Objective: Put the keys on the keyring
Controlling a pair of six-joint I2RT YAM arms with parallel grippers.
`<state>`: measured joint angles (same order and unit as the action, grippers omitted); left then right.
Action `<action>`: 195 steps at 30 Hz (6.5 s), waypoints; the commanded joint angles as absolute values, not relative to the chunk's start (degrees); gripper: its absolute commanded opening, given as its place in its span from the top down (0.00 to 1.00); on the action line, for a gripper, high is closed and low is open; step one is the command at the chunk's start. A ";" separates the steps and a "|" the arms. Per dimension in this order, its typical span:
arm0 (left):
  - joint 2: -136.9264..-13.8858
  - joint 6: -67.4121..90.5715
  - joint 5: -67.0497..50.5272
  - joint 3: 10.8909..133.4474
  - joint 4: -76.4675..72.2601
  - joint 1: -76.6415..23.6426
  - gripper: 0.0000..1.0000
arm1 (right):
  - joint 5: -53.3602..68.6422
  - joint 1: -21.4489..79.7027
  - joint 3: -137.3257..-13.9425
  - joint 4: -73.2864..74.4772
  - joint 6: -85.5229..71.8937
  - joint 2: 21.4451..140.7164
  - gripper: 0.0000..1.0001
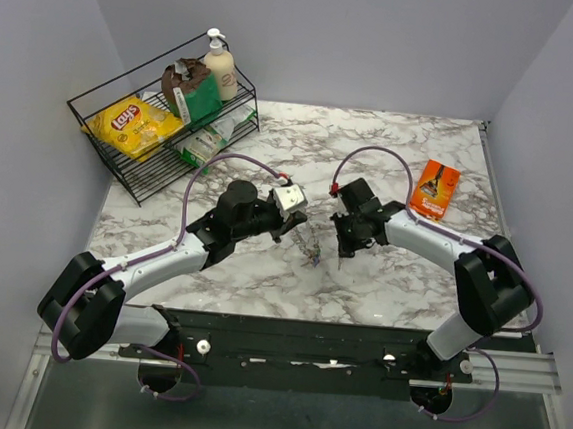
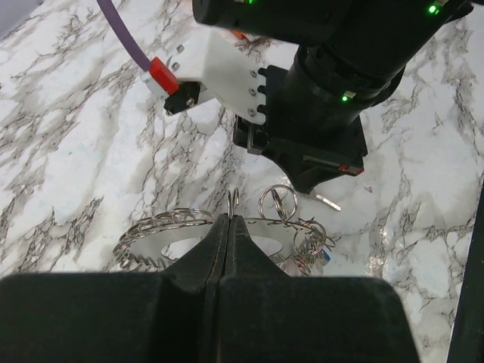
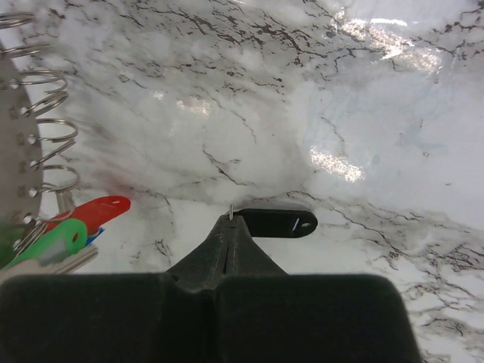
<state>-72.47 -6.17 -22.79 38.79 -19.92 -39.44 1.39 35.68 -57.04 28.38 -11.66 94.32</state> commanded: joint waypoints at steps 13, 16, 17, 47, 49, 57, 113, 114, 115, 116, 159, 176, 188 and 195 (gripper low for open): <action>-67.24 -6.68 -27.78 40.96 -14.51 -39.20 1.00 | 12.47 36.04 -56.08 22.15 -1.50 80.00 1.00; -66.36 -6.51 -27.42 40.96 -13.80 -39.20 1.00 | 15.19 36.04 -54.23 20.04 -0.53 77.18 1.00; -65.84 -6.33 -27.16 40.87 -13.80 -39.20 1.00 | 15.99 36.04 -53.71 18.91 1.21 75.25 0.99; -61.96 -5.45 -18.37 38.58 -14.85 -39.20 1.00 | 32.25 36.04 -49.57 10.37 6.86 64.60 1.00; -61.79 -5.45 -18.37 38.41 -15.29 -39.20 1.00 | 32.26 35.95 -50.09 10.37 7.12 64.60 1.00; -60.29 -6.68 -18.63 37.09 -16.17 -39.20 1.00 | 26.99 36.04 -51.41 10.37 7.91 64.86 1.00; -63.72 -5.71 -26.81 40.08 -15.91 -39.20 1.00 | 33.92 35.95 -53.17 8.44 9.67 68.56 1.00; -63.72 -5.71 -26.72 40.08 -15.91 -39.20 1.00 | 34.27 36.03 -53.17 8.44 9.75 68.55 1.00; -63.72 -5.63 -26.63 40.08 -15.82 -39.29 1.00 | 34.45 36.04 -53.17 8.35 9.67 68.55 1.00; -63.63 -5.63 -26.54 40.08 -15.91 -39.20 1.00 | 34.63 36.04 -53.09 8.26 9.67 68.55 1.00; -63.90 -5.54 -30.67 41.13 -15.03 -39.20 1.00 | 38.14 36.65 -56.60 8.09 8.44 73.12 1.00; -63.63 -5.80 -31.11 41.13 -14.76 -39.20 1.00 | 36.39 36.65 -56.25 8.26 8.79 73.83 1.00; -61.70 -5.63 -31.73 39.55 -16.43 -39.20 1.00 | 34.98 36.65 -55.81 8.00 8.44 75.06 1.00; -60.82 -5.71 -31.46 37.97 -18.63 -39.20 1.00 | 34.54 36.65 -55.72 7.91 8.17 75.15 1.00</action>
<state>-63.66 -5.54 -28.95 38.22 -12.29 -38.98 36.99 36.34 -55.16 8.43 8.38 74.19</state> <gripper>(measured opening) 0.009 0.010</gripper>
